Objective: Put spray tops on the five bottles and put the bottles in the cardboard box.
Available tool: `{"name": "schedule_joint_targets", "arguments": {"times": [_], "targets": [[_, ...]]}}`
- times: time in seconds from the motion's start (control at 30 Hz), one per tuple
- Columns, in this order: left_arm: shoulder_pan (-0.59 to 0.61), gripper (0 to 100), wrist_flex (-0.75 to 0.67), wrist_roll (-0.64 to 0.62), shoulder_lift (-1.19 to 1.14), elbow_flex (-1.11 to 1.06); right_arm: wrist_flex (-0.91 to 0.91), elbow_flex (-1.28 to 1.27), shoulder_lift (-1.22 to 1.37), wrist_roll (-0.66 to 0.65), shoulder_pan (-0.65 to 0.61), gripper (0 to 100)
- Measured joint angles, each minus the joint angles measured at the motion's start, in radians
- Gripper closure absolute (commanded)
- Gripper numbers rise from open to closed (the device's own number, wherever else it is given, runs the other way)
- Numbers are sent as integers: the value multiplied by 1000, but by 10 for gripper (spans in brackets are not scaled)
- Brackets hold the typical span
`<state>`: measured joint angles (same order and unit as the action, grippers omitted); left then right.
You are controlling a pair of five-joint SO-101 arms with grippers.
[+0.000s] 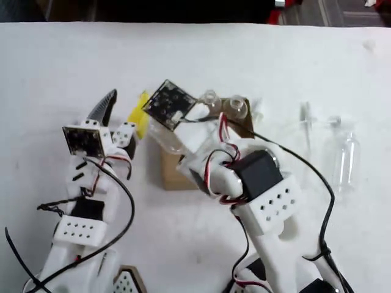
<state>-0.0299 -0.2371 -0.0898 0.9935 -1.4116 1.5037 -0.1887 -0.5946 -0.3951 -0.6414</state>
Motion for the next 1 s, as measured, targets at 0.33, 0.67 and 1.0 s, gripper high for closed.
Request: {"name": "schedule_joint_targets", "arguments": {"times": [0.33,0.67,1.0], "targets": [[-6,786,0,-3,3,0,43,100,15,0,-18,982],[-11,786,0,0,3,0,61,209,20,0,-25,982],[-11,788,0,0,3,0,86,153,18,-2,91,981]]}}
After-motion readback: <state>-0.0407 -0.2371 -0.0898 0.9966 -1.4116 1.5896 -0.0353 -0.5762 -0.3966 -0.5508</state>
